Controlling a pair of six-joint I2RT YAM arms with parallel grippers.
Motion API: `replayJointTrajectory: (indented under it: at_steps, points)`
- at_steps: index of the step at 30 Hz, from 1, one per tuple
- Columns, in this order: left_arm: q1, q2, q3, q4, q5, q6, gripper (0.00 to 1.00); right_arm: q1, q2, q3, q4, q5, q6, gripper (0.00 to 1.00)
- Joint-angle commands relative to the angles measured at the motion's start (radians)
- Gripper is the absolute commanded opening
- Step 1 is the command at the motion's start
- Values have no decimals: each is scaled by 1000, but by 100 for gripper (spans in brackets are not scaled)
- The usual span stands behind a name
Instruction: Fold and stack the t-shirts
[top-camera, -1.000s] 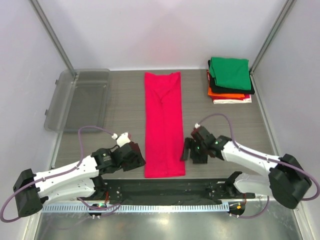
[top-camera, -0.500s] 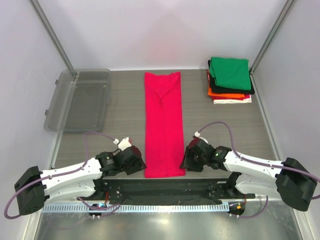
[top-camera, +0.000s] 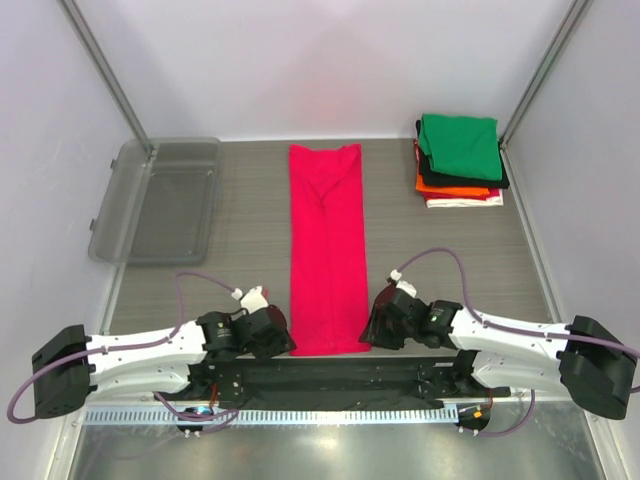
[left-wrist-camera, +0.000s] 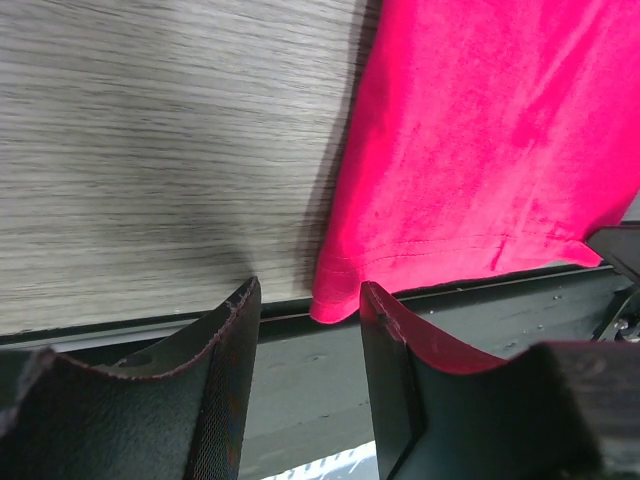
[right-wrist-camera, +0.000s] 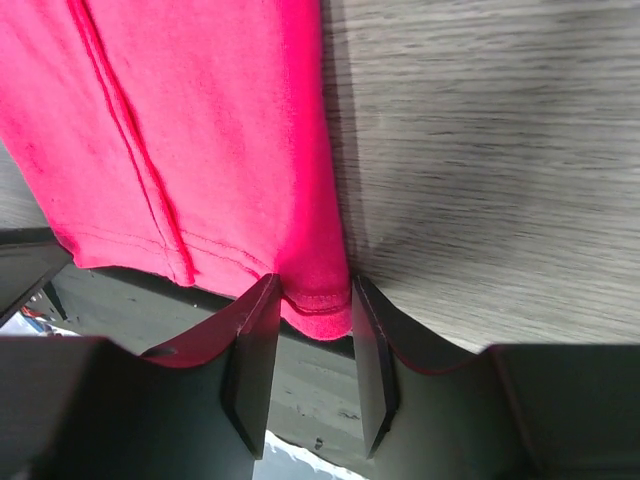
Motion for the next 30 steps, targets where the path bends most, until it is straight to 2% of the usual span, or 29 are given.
replayJointTrajectory:
  at_steps: [1,5,12,16,19,21,23,25,28,30]
  points:
    - [-12,9,-4,32,-22,-26,46,15,-5,-36,-55,46,23,40]
    - [-14,12,-13,52,-25,-26,46,29,-25,-51,-63,51,40,39]
    - [-14,36,-23,80,-24,-34,39,61,-68,-86,-86,62,80,36]
    - [-16,55,-29,100,-24,-32,34,66,-79,-92,-88,75,89,29]
    - [-14,65,-27,108,-27,-32,24,66,-71,-91,-85,85,84,21]
    - [-16,67,-27,106,-31,-32,13,66,-67,-91,-77,94,83,13]
    - [-16,67,-30,106,-33,-40,7,66,-68,-91,-63,95,74,1]
    - [-16,67,-30,101,-33,-43,0,67,-71,-89,-63,97,66,1]
    - [-40,56,3,63,-45,-61,0,81,-84,-88,-69,83,92,1]
    - [-63,53,29,25,-69,-80,0,131,-79,-65,-83,104,119,1]
